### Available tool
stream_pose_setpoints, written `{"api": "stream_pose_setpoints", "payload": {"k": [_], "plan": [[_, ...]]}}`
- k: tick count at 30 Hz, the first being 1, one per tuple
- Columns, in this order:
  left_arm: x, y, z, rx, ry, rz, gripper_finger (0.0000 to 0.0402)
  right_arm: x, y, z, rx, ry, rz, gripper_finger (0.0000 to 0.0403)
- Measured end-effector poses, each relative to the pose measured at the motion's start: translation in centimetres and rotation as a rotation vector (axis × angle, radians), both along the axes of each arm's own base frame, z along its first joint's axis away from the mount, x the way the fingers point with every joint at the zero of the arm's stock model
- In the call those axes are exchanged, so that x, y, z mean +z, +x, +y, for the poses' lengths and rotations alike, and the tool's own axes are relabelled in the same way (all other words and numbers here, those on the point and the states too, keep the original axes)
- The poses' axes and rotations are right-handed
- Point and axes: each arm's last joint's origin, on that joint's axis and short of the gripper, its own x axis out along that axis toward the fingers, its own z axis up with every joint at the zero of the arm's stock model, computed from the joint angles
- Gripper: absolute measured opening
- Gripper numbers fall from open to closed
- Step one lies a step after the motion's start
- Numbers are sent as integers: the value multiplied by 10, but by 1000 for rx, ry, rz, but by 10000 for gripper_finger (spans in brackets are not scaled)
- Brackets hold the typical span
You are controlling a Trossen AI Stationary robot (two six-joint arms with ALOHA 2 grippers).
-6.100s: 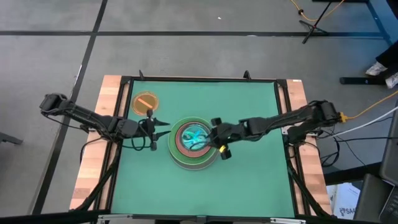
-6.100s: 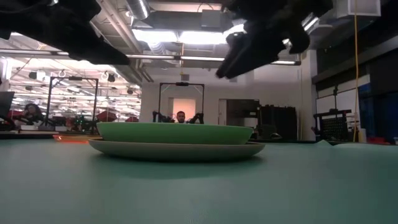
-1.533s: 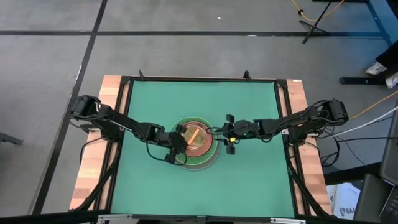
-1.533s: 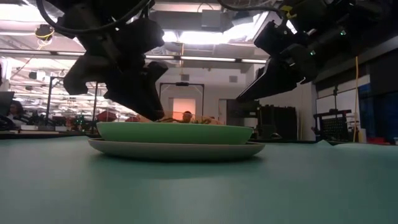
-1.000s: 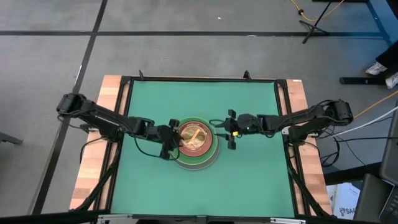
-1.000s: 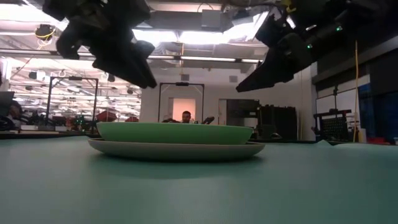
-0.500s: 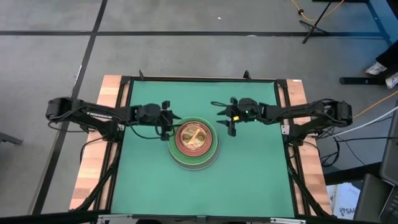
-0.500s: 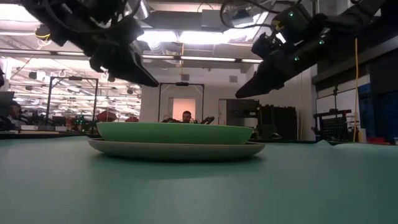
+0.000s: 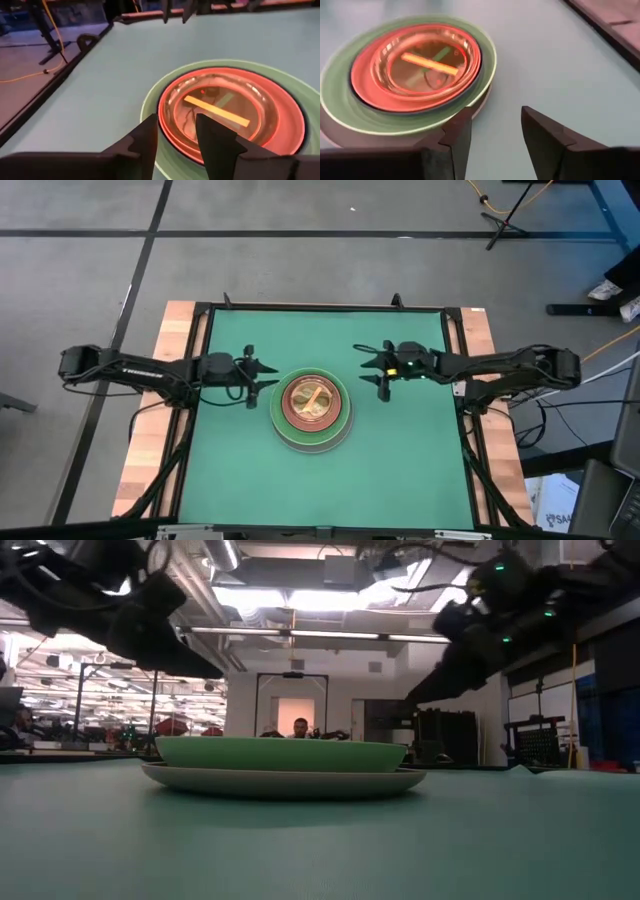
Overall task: Stack plastic plates
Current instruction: Return to Home Position
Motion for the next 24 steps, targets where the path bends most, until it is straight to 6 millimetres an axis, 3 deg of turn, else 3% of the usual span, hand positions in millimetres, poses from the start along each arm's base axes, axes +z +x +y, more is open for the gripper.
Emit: {"api": "stream_pose_setpoints", "payload": {"k": [4, 14, 18, 24], "plan": [[-3, -13, -3, 14, -17, -50, 113, -3, -23, 5, -37, 10, -100, 130], [-17, -42, -7, 7, -64, -173, 23, 7, -62, 13, -92, 2, -279, 10], [-21, -51, -8, 6, -61, -224, 3, 7, -77, 15, -111, -7, -345, 8], [-13, -57, -9, -41, -65, -293, 7, 6, -96, 18, -193, 15, -422, 4]]}}
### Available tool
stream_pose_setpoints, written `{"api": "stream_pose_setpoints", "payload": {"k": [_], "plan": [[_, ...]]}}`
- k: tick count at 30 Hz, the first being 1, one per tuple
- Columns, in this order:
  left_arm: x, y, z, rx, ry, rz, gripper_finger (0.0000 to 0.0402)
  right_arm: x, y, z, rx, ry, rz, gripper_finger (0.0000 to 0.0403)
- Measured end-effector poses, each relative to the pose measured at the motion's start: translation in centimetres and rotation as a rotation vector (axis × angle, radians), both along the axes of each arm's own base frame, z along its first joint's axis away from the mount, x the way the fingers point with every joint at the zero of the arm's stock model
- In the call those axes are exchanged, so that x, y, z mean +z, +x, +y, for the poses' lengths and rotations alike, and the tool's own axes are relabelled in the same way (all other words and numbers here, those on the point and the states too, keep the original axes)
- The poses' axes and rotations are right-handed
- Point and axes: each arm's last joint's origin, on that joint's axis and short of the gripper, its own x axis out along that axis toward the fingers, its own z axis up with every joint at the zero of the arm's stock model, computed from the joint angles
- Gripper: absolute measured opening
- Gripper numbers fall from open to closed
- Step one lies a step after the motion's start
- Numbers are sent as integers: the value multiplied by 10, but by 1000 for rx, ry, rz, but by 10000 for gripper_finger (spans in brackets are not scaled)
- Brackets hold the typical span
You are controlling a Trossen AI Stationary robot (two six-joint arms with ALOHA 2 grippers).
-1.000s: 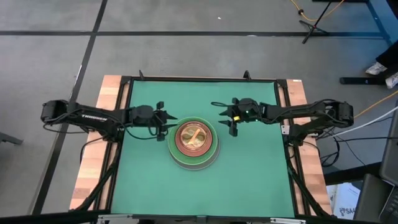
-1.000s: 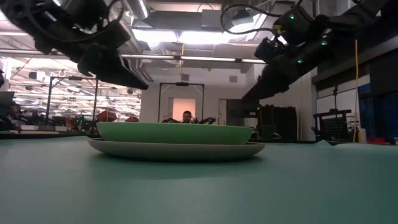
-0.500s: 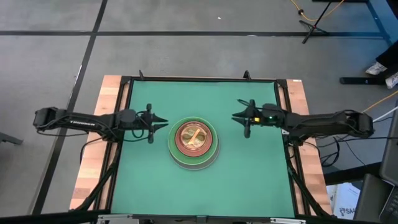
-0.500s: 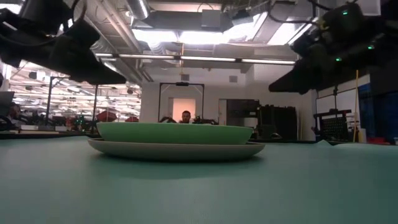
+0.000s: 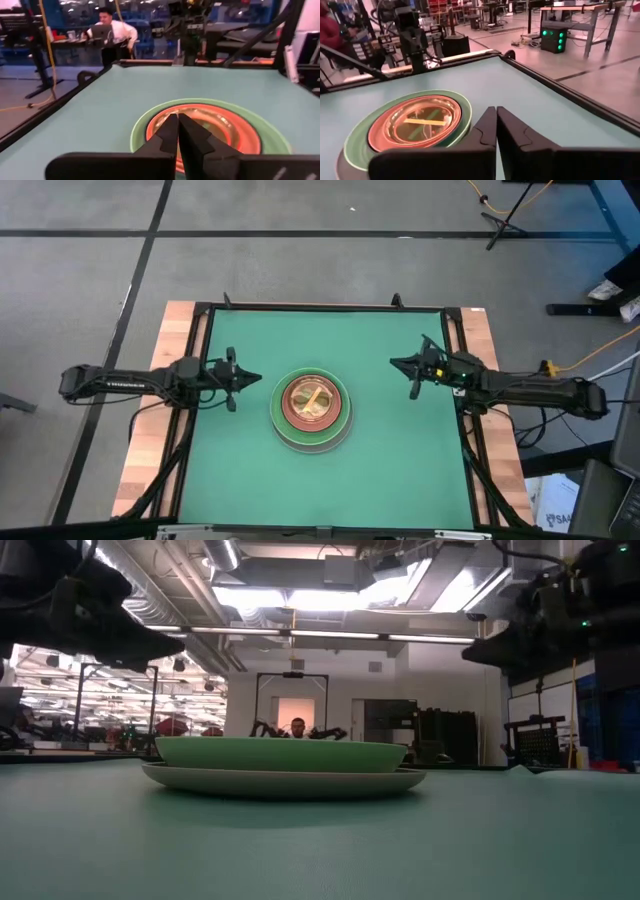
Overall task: Stack plastic plates
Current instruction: Return to Home Position
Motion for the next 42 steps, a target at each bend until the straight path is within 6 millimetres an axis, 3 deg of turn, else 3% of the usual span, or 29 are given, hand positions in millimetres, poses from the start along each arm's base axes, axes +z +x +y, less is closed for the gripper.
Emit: {"api": "stream_pose_setpoints", "payload": {"k": [9, 19, 24, 29, 42], "plan": [[5, -4, -1, -10, -27, -57, 8, -7, -21, 4, -45, 33, -24, 1], [4, -11, -1, 2, -66, -62, 8, -23, -32, 8, 21, 57, -61, 1], [0, -16, -1, 20, -72, -26, 8, -21, -34, 9, 45, 50, -75, 1], [6, -21, -3, -18, -69, -104, 8, -22, -34, 9, 44, 35, -69, 1], [5, -21, -3, -18, -69, -91, 8, -22, -33, 9, 43, 36, -59, 1]]}}
